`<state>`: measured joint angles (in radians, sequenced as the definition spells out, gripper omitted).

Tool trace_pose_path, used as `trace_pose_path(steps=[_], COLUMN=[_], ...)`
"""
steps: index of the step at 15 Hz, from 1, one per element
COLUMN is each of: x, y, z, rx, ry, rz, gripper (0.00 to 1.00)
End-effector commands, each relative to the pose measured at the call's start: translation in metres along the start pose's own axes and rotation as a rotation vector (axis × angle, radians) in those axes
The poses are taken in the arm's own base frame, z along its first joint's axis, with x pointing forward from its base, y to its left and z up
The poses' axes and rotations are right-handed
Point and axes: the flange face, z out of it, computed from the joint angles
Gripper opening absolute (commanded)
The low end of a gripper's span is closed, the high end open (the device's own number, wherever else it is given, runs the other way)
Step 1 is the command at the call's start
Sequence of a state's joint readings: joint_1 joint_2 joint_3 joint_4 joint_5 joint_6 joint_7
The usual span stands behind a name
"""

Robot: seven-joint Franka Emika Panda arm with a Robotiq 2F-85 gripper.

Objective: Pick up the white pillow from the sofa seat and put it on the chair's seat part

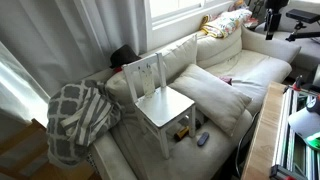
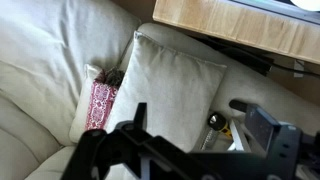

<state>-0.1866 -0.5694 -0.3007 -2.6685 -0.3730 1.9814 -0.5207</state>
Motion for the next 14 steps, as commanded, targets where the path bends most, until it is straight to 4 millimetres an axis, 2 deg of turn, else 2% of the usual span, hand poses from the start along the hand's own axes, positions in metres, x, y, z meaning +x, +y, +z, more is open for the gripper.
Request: trace_pose_path(steps=[1,7,8,10,14], x=[0.000,0.000,0.004,0.025,0.072], y=[0.000,0.000,-0.004,-0.002,0.005], z=[-0.001,-0.001,0.004,0.023,0.062], rx=[0.001,0.001,0.005,0.076,0.222], ry=[-0.001,-0.001,-0.028,-0.019,0.136], rz=[0.000,0.000,-0.035,-0.070,-0.035], gripper=[1.00,1.00,1.00,1.00,1.00])
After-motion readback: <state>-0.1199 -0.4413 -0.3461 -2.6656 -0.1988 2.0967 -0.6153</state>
